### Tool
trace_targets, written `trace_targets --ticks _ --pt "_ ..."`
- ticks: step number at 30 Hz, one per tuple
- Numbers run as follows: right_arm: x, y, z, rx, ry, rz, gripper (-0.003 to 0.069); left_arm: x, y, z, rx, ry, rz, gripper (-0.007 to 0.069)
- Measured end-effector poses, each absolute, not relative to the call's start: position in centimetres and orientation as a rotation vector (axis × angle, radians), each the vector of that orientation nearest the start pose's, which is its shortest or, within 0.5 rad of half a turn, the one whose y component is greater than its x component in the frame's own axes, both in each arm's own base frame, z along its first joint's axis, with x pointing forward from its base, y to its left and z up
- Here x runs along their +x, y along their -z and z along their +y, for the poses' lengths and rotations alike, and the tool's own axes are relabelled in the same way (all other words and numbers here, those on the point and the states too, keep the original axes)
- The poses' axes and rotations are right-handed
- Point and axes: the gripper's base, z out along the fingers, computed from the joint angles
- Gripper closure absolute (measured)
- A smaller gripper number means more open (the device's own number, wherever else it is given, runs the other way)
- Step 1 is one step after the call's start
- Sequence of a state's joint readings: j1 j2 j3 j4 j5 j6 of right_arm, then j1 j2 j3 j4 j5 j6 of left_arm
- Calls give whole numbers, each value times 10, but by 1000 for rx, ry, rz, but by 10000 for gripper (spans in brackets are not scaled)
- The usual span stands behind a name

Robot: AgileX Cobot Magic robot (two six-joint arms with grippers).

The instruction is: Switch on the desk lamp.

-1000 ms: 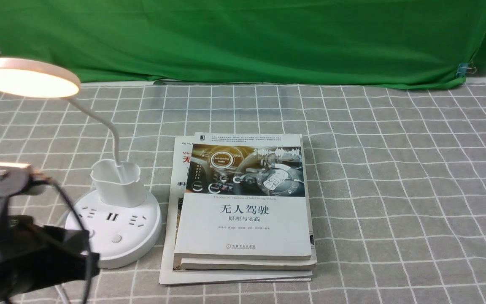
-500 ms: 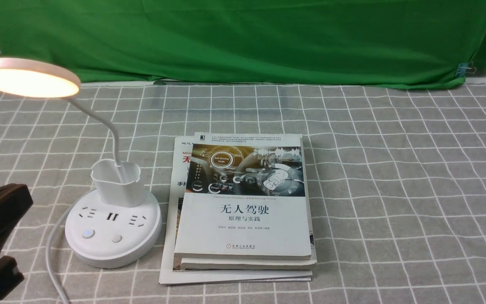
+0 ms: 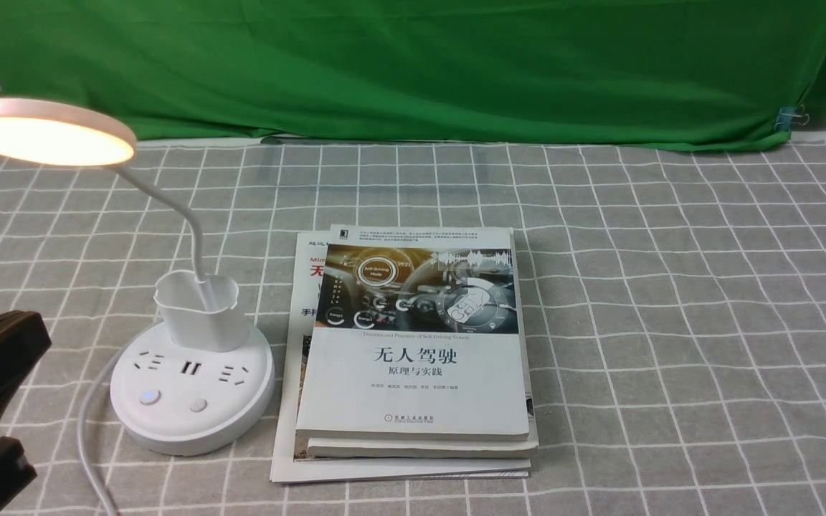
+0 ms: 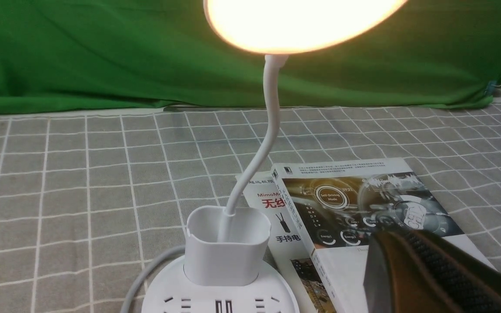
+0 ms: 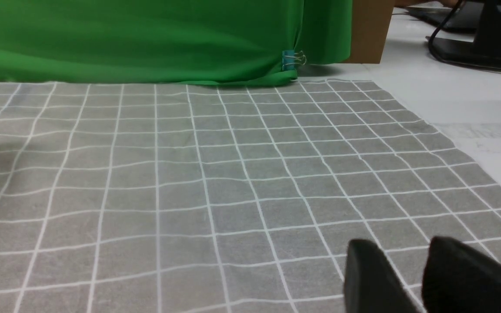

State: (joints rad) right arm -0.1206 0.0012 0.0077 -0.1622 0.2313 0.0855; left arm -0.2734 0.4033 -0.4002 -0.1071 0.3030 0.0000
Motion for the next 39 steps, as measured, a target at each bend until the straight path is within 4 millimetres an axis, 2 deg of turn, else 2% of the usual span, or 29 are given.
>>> trace_targets --ticks 5,9,16,21,24,29,39 --pt "55 -190 -10 69 175 1722 414 89 -287 -27 199 262 1784 606" --pt "55 -190 -10 69 175 1722 414 86 -272 -23 216 203 1744 606" --pt "55 -190 -10 69 175 1722 414 74 -249 -9 143 51 1575 606" --pt "55 -190 -10 69 175 1722 414 65 -214 -4 95 13 1580 606" --pt "55 -190 -10 69 175 1722 414 60 -204 -4 88 5 1594 606" --pt "55 -190 -10 69 175 1722 414 56 -191 -4 83 19 1709 606" --pt "55 -190 -10 69 175 1722 414 55 -190 -4 77 29 1721 606"
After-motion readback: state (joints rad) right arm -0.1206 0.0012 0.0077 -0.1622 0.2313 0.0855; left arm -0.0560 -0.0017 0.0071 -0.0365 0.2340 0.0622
